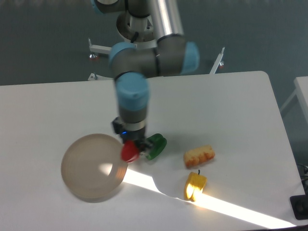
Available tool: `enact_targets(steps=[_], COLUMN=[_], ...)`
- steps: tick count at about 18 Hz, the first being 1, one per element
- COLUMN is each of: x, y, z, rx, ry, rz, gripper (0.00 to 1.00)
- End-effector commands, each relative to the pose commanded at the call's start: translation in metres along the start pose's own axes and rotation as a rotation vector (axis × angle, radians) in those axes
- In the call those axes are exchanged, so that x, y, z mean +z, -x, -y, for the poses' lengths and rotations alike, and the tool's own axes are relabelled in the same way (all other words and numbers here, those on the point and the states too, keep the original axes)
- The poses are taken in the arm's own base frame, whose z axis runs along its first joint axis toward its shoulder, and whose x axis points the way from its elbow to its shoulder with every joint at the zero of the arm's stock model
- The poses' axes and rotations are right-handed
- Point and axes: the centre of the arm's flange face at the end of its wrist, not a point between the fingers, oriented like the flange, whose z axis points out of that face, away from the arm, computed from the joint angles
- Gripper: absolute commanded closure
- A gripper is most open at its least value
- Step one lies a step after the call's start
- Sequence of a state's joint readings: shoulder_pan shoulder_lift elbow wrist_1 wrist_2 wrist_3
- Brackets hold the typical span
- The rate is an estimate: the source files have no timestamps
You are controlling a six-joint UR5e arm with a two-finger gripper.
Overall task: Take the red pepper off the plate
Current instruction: 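Lift the red pepper up off the plate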
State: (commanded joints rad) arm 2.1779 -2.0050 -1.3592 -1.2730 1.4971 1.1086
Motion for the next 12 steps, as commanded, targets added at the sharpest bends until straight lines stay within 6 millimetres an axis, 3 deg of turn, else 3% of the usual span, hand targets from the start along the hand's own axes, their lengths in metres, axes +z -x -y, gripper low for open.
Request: enact_targets(steps=[2,6,12], x=[-0.009,-0.022,-0.027], y=[0.024,0.046,0.051], z=[-0.03,-0.051,-0.049], rx=[0.041,0.061,0.064], ry=[0.002,0.002,-0.002], rz=[-0.003,0.015,0.028], gripper=[0.61,0.61,0.61])
